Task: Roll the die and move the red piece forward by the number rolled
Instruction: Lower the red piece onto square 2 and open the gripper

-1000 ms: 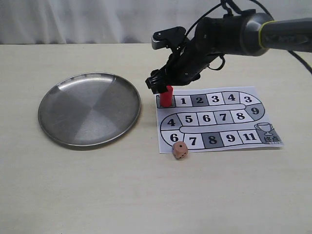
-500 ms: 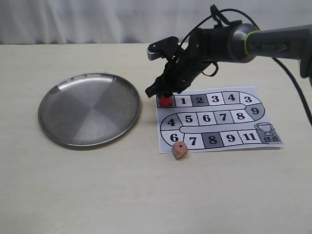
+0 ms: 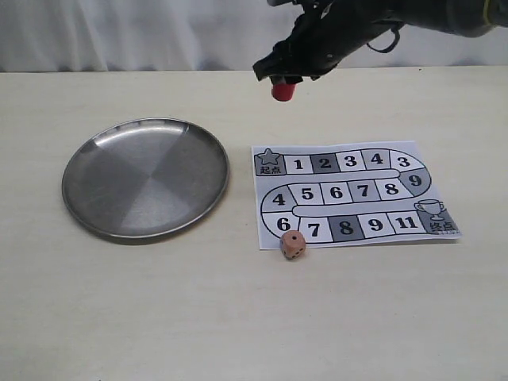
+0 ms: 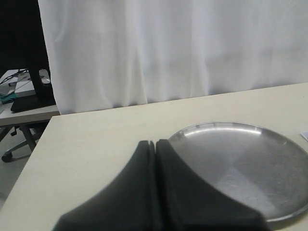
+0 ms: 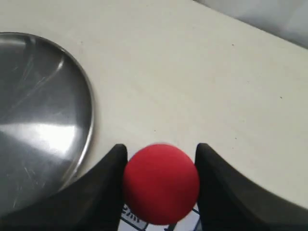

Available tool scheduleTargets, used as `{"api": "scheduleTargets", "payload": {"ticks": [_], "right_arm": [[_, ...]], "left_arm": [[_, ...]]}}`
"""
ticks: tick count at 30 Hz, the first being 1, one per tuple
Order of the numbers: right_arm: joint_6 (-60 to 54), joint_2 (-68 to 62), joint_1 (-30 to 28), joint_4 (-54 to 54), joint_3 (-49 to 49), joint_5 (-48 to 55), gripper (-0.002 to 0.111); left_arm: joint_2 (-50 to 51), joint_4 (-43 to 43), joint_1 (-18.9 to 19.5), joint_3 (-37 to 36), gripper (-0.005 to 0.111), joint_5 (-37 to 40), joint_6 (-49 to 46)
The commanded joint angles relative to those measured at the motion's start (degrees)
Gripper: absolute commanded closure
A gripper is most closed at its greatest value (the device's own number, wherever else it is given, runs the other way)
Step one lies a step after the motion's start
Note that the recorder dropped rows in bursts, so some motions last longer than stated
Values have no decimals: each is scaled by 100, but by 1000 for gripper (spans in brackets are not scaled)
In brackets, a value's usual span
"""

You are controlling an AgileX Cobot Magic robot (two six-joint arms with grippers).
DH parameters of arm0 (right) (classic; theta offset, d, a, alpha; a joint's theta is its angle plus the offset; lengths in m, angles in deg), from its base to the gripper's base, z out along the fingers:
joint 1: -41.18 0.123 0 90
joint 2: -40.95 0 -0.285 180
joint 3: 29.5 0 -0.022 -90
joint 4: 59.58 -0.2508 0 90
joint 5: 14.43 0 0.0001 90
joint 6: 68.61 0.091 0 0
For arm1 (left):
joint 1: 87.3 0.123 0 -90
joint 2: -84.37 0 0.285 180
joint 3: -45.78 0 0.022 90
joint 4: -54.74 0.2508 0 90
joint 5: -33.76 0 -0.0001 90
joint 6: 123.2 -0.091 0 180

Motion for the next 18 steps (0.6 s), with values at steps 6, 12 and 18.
{"api": "scheduleTargets", "payload": {"ticks": [6, 12, 18], "right_arm": [[59, -772, -253, 11, 409, 77, 104], [59, -1236, -256, 11, 551, -20, 104], [59, -1223, -256, 11, 551, 40, 104]], "left_arm": [[-15, -3, 19, -10, 107, -55, 5], [-15, -3, 19, -10, 107, -55, 5], [-15, -3, 19, -10, 107, -55, 5]]}}
